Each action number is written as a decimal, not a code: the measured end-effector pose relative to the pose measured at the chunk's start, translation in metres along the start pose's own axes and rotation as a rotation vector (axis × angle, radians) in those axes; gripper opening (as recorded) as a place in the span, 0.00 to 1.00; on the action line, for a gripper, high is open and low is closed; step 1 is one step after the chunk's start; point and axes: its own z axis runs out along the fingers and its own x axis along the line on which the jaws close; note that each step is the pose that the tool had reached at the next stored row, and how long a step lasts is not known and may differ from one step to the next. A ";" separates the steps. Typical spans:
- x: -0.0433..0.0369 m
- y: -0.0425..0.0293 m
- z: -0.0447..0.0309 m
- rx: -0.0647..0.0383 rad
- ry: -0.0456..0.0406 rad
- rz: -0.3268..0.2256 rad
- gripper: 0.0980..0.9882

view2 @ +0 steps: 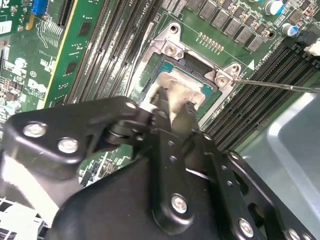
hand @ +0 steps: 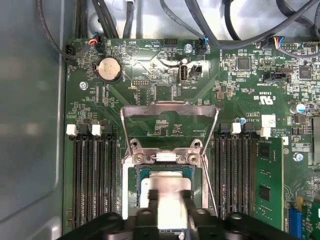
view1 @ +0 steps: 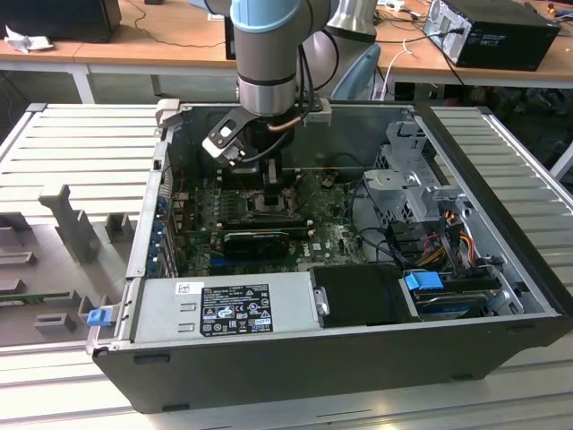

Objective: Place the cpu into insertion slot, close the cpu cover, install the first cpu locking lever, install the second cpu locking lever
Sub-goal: 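Place the cpu into insertion slot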

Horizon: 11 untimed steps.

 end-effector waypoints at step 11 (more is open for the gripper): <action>-0.0001 0.0004 -0.0059 0.000 -0.0015 0.000 0.01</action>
